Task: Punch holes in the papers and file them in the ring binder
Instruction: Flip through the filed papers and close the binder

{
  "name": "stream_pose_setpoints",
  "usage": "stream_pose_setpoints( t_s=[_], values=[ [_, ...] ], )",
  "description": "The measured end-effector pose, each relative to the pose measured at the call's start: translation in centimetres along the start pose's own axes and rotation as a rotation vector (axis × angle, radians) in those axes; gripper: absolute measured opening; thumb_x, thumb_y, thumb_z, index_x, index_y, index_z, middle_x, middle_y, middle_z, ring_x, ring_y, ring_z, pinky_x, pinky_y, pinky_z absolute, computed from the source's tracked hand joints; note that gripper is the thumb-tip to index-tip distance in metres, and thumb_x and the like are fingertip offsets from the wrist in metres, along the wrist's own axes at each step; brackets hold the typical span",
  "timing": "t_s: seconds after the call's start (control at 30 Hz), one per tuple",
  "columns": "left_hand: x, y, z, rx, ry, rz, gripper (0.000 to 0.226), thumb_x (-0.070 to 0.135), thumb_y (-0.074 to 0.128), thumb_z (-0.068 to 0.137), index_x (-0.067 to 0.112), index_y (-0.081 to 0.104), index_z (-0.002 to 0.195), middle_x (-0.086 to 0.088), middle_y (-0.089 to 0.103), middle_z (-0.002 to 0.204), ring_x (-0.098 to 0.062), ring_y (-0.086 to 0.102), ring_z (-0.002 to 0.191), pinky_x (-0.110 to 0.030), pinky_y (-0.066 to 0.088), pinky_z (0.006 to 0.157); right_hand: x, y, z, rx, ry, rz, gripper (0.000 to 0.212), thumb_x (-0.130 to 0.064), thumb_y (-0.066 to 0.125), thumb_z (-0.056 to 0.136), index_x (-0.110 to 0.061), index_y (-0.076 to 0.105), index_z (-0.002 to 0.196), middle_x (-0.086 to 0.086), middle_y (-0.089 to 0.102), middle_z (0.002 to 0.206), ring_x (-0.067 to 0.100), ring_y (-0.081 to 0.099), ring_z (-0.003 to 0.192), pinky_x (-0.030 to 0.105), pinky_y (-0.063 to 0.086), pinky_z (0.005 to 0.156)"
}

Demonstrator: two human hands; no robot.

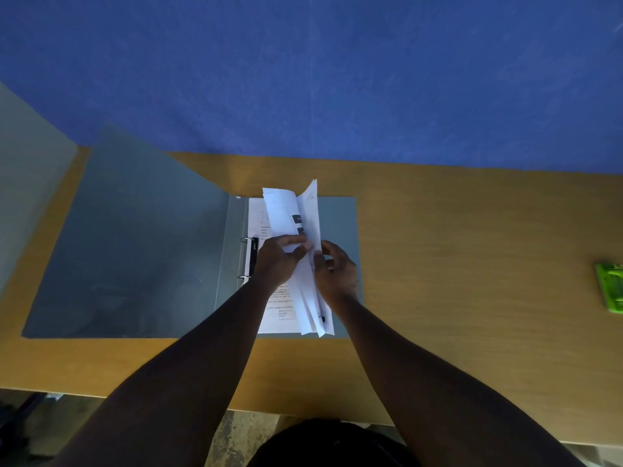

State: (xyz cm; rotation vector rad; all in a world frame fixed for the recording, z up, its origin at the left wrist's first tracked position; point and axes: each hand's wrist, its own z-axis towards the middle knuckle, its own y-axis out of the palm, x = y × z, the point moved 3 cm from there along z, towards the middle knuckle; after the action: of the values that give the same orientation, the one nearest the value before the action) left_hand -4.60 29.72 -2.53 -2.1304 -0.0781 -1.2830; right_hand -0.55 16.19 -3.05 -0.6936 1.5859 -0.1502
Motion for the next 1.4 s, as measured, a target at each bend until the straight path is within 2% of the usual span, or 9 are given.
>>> stream_pose_setpoints(
  t_s=[0.17,0.3,0.43,0.67,0.8,0.87,1.0,1.1,1.4],
  values=[
    [1.0,0.2,-0.8,-0.005,-0.029,-0.102,0.031,0.045,0.070,0.088,0.020,0.080,0.101,0.008,0.077,0.100,-0.004,0.069,0.093,-0.017,0.047,0.081,0.0,0.1,-0.2,-0.031,-0.062,-0.020,0.031,-0.032,0.056,0.097,-0.020,0.067,0.123,0.002,0.066,0.118,0.006,0.061,0.080,0.030,0.058,0.077],
    [1.0,0.0,-0.5,0.020,-0.061,-0.024,0.023,0.032,0.068,0.092,0.015,0.080,0.101,0.002,0.077,0.097,-0.012,0.070,0.089,-0.023,0.050,0.081,0.0,0.1,-0.3,-0.040,-0.062,-0.039,0.032,-0.033,0.059,0.095,-0.019,0.067,0.122,0.004,0.064,0.121,0.005,0.059,0.079,0.034,0.059,0.079],
    [0.7,-0.4,-0.4,0.074,-0.069,0.032,0.022,0.027,0.069,0.091,0.011,0.079,0.103,-0.002,0.076,0.104,-0.016,0.068,0.087,-0.033,0.056,0.090,-0.1,0.0,-0.5,-0.082,-0.002,-0.029,0.039,-0.036,0.060,0.094,-0.017,0.062,0.128,0.002,0.060,0.129,0.011,0.065,0.085,0.037,0.060,0.078],
    [1.2,-1.0,-1.1,0.139,-0.050,0.045,0.027,0.034,0.074,0.087,0.009,0.077,0.097,-0.005,0.076,0.099,-0.022,0.071,0.088,-0.038,0.058,0.089,-0.3,-0.2,-0.8,-0.137,0.043,-0.022,0.052,-0.041,0.067,0.086,-0.020,0.056,0.132,-0.002,0.060,0.131,0.016,0.069,0.093,0.031,0.059,0.079],
    [1.4,-1.4,-1.3,0.147,-0.089,0.045,0.031,0.050,0.077,0.079,0.021,0.075,0.091,0.003,0.075,0.096,-0.015,0.068,0.083,-0.032,0.057,0.085,-0.2,-0.4,-0.9,-0.151,0.081,-0.004,0.057,-0.046,0.068,0.084,-0.020,0.054,0.133,-0.004,0.062,0.127,0.016,0.068,0.097,0.033,0.058,0.082],
    [1.3,-1.7,-1.2,0.141,-0.107,0.032,0.029,0.055,0.077,0.076,0.027,0.069,0.081,0.006,0.074,0.093,-0.010,0.067,0.079,-0.029,0.056,0.080,-0.1,-0.4,-1.0,-0.146,0.098,0.029,0.053,-0.050,0.065,0.084,-0.023,0.057,0.129,-0.008,0.064,0.123,0.013,0.064,0.104,0.033,0.056,0.087],
    [0.4,-3.1,-0.9,0.169,-0.171,0.051,0.037,0.058,0.074,0.078,0.023,0.065,0.070,0.006,0.075,0.088,-0.016,0.070,0.080,-0.032,0.058,0.077,0.1,-0.7,-1.2,-0.077,0.161,0.051,0.040,-0.040,0.061,0.089,-0.020,0.061,0.124,-0.005,0.067,0.119,0.014,0.062,0.108,0.031,0.052,0.090],
    [-0.1,-4.7,-0.6,0.221,-0.209,0.035,0.033,0.046,0.076,0.080,0.019,0.063,0.067,0.005,0.069,0.075,-0.018,0.067,0.074,-0.027,0.050,0.066,0.3,-1.1,-1.0,-0.047,0.208,-0.018,0.033,-0.035,0.055,0.094,-0.017,0.063,0.120,0.000,0.068,0.116,0.019,0.063,0.105,0.028,0.050,0.085],
    [-1.3,-10.5,-0.3,0.433,-0.261,0.206,0.030,0.038,0.065,0.088,0.013,0.070,0.104,-0.006,0.073,0.100,-0.029,0.067,0.094,-0.028,0.044,0.076,1.4,-2.2,-0.7,0.011,0.370,-0.088,0.023,-0.025,0.047,0.094,-0.019,0.068,0.101,0.003,0.070,0.105,0.024,0.065,0.093,0.036,0.056,0.081]
  ],
)
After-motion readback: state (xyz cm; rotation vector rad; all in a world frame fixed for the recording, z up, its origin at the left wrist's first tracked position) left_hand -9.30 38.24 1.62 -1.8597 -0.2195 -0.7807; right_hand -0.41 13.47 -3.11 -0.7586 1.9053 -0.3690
